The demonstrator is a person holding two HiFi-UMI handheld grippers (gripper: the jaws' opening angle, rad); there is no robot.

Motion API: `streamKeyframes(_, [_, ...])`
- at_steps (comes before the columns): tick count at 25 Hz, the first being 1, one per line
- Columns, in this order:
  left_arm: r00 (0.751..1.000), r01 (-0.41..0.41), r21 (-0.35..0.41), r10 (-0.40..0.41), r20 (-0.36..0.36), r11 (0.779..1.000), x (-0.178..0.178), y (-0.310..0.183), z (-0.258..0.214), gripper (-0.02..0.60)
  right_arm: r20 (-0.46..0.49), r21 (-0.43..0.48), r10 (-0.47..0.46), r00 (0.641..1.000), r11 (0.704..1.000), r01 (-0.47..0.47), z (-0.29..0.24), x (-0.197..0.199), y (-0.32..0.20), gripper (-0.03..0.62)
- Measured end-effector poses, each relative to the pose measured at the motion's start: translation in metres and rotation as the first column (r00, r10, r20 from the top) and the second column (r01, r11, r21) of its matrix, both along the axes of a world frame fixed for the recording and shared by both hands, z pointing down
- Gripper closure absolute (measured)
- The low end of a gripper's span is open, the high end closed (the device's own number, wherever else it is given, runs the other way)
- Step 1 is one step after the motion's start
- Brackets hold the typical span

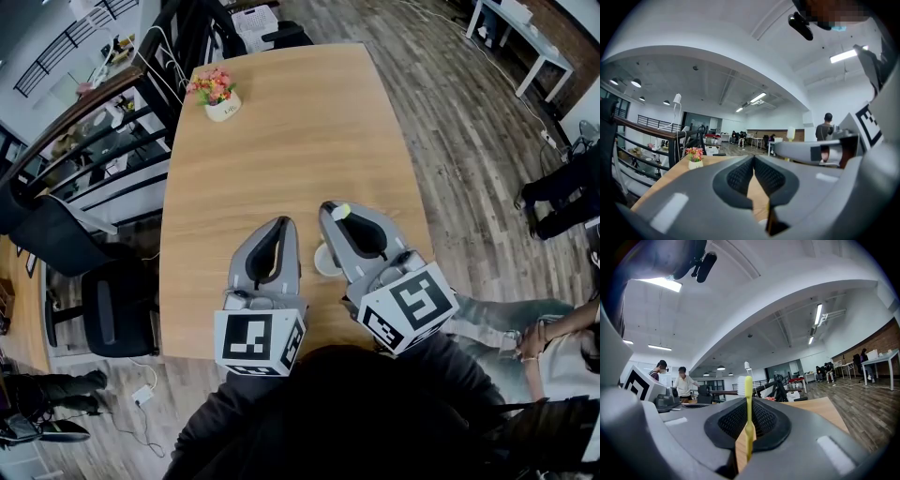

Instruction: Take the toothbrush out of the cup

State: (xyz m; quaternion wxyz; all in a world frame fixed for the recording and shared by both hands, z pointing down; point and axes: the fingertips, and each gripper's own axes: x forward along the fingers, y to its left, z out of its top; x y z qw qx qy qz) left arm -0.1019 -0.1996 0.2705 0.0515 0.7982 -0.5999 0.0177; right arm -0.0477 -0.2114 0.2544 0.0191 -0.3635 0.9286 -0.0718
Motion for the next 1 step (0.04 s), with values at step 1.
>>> streamKeyframes(1, [1.000,0.000,0.000,0.000,0.000,1.000,0.0001,-0.0003,0.0001,0.574,0.000,0.000,0.000,1.000,1.000,0.000,-0.0001,0.0002,-0.0003,0.588])
